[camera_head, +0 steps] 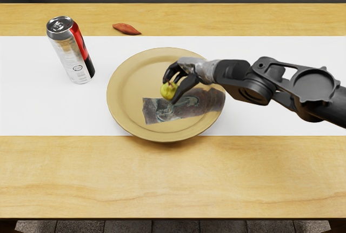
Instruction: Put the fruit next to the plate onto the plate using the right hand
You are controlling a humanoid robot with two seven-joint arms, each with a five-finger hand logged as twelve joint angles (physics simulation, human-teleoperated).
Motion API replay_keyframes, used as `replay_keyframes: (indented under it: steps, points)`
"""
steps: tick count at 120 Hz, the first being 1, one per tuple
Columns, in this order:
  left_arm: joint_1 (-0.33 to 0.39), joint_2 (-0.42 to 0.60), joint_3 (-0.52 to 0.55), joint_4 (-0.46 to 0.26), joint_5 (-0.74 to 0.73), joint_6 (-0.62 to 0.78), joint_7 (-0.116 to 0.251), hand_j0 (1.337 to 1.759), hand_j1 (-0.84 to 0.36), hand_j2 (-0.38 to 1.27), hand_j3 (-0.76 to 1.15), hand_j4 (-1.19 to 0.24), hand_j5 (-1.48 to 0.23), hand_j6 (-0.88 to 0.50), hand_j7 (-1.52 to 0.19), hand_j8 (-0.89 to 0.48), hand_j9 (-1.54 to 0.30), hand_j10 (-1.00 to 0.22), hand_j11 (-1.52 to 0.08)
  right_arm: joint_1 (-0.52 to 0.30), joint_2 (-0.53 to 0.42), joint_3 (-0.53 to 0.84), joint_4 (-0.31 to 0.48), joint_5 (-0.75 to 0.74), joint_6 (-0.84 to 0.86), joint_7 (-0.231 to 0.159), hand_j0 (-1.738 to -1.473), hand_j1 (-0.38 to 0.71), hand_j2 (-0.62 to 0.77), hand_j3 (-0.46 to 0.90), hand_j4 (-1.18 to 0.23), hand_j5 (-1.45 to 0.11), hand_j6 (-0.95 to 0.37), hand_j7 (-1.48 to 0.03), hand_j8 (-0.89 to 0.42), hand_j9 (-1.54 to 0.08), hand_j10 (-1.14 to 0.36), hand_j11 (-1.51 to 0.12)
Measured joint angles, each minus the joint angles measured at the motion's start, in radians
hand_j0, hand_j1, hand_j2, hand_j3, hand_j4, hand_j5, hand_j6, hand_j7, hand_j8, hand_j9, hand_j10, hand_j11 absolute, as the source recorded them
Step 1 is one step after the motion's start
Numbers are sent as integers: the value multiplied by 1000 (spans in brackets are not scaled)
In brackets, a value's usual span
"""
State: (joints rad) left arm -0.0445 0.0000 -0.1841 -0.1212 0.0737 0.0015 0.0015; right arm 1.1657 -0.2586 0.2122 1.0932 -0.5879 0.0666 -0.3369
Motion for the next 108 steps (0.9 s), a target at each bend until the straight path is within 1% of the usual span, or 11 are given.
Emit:
replay_keyframes:
  steps: [13,19,28,38,45,62,80,90,98,108]
  points:
    - [0,0,0,0,0,0,0,1658,325,4,0,-21,-26,-21,-26,-21,-26,-21,-26,0,38,-2,-29,-12,-1,1,-1658,375,562,0,-744,-1049,-432,-1000,-471,-1050,-743,-1055]
    - [0,0,0,0,0,0,0,1658,325,4,0,-21,-27,-21,-26,-21,-26,-21,-26,0,51,-2,-38,-16,-2,1,-1657,347,500,0,-743,-1042,-448,-997,-478,-1044,-741,-1049]
    - [0,0,0,0,0,0,0,1658,325,4,0,-21,-27,-21,-27,-21,-26,-21,-26,0,61,-2,-47,-19,-3,0,-1658,338,471,0,-717,-989,-460,-955,-499,-991,-715,-995]
    - [0,0,0,0,0,0,0,1658,325,4,0,-21,-27,-21,-27,-21,-26,-21,-26,0,67,0,-52,-20,-7,0,-1658,295,300,0,-634,-864,-452,-840,-489,-865,-633,-867]
    - [0,0,0,0,0,0,0,1658,325,4,0,-21,-27,-21,-27,-21,-26,-21,-26,0,69,0,-54,-20,-8,0,-1658,260,205,0,-580,-786,-439,-767,-471,-786,-579,-788]
    - [0,0,0,0,0,0,0,1658,325,4,0,-21,-27,-21,-27,-21,-26,-21,-26,1,71,3,-56,-15,-11,-1,-1658,158,69,0,-458,-613,-388,-603,-394,-613,-458,-614]
    - [0,0,0,0,0,0,0,1658,325,4,0,-21,-27,-21,-27,-21,-26,-21,-26,2,70,8,-56,-8,-8,-5,-1658,35,10,0,-338,-447,-304,-442,-307,-447,-338,-447]
    - [0,0,0,0,0,0,0,1658,325,4,0,-21,-27,-21,-27,-21,-26,-21,-26,2,64,10,-56,22,8,-7,-1658,-54,0,0,-258,-340,-236,-337,-237,-340,-258,-341]
    - [0,0,0,0,0,0,0,1658,325,4,0,-21,-27,-21,-27,-21,-26,-21,-26,3,45,12,-55,49,39,-6,-1658,-130,-1,0,-192,-253,-176,-250,-177,-253,-192,-253]
    - [0,0,0,0,0,0,0,1658,325,4,0,-21,-27,-21,-27,-21,-26,-21,-26,-2,-3,44,-53,94,124,-2,-1658,-203,0,0,-128,-168,-118,-167,-118,-168,-128,-168]
